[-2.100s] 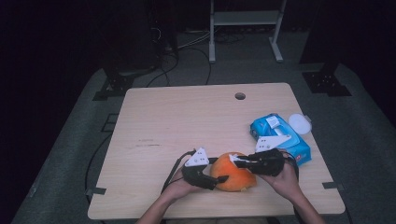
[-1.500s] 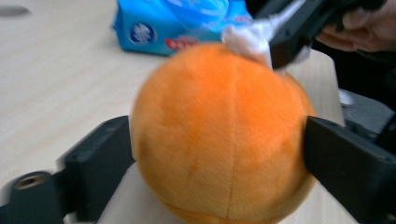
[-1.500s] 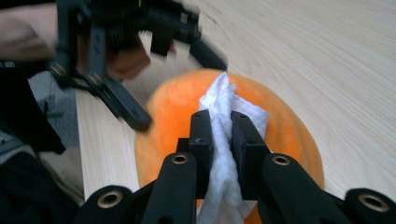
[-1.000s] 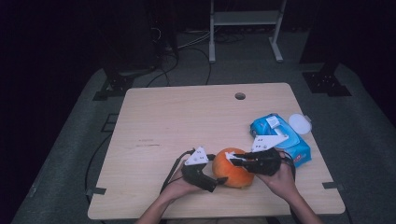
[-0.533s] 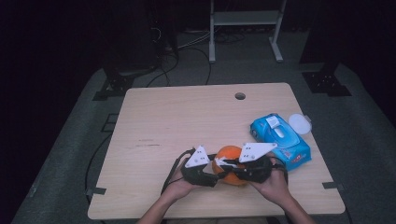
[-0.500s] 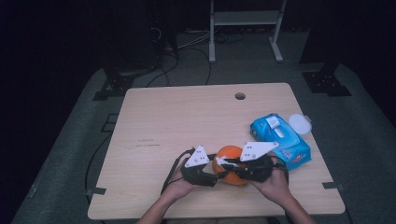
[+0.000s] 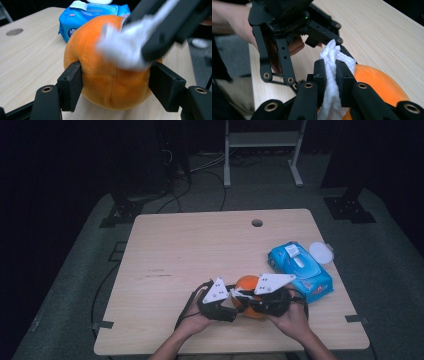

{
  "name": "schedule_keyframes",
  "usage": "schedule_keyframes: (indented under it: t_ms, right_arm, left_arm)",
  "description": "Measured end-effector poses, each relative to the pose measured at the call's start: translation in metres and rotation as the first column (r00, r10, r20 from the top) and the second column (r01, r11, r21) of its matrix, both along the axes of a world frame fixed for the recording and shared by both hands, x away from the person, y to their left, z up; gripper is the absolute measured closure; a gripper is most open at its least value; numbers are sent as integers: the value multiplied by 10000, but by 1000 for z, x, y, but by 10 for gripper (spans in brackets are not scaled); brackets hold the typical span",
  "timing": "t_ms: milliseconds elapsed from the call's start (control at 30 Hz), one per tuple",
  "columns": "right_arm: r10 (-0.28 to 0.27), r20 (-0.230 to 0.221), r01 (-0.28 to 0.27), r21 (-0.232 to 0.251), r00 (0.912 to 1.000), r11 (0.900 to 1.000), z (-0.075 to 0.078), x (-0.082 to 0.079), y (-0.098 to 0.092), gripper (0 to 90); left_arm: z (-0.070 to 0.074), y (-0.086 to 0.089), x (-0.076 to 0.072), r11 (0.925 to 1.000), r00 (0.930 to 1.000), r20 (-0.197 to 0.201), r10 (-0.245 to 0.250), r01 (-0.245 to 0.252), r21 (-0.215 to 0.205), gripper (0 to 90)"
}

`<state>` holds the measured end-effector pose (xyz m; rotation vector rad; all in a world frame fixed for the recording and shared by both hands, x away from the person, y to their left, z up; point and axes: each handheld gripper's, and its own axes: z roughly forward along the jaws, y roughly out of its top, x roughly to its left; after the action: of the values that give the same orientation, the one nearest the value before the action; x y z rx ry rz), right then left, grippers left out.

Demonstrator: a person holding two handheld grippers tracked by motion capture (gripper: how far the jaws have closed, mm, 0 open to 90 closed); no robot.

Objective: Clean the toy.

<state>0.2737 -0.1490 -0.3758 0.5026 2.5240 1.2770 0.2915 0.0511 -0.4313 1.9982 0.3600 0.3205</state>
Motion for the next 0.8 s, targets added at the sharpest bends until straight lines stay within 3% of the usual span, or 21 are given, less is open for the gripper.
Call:
schedule_keyframes:
  t_ms: [33, 100, 233, 300, 400, 533, 567, 600, 633, 667, 800]
  right_arm:
    - [12, 147, -9, -164, 9999, 9999, 0, -1, 2, 796]
    - [-169, 121, 169, 20, 9998, 9999, 2, 1, -2, 797]
    - [-953, 108, 949, 262, 9954, 9951, 5, 11, -23, 796]
    - [-1262, 90, 1260, 213, 9920, 9918, 4, 17, -33, 796]
    - [-1261, -342, 1277, 476, 9914, 9907, 1, 20, -40, 796]
    - [-917, -84, 918, 202, 9958, 9956, 2, 10, -23, 795]
    - [-720, -171, 725, 305, 9973, 9969, 2, 9, -19, 795]
    - [-511, -240, 519, 374, 9984, 9979, 2, 7, -13, 795]
    - [-345, -260, 353, 319, 9991, 9989, 1, 5, -8, 796]
    - [-250, -183, 253, 202, 9995, 9995, 0, 2, -3, 796]
    - [-339, 48, 339, 57, 9994, 9994, 3, 2, -2, 797]
  left_arm:
    - [-1, 1, 1, 10000, 10000, -49, 31, -31, -56, 311]
    - [-2, 4, 3, 9999, 9999, -94, 59, -60, -136, 316]
    - [-5, 7, 5, 9999, 9998, -210, 25, -28, -132, 313]
    - [-5, 8, 7, 9996, 9989, -464, 23, -36, -290, 281]
    - [-7, 6, 10, 9975, 9931, -1173, -47, -36, -700, 225]
    - [-6, 5, 6, 9990, 9980, -639, 26, -55, -440, 309]
    - [-5, 3, 3, 9995, 9993, -375, 32, -44, -308, 316]
    - [-5, 3, 3, 9995, 9993, -375, 32, -44, -308, 318]
    - [-2, -2, -4, 9998, 9995, 280, -123, 118, 183, 317]
    - [-1, -3, -6, 9994, 9987, 482, -176, 161, 314, 316]
    - [-2, 0, -4, 9995, 9984, 545, -178, 162, 281, 318]
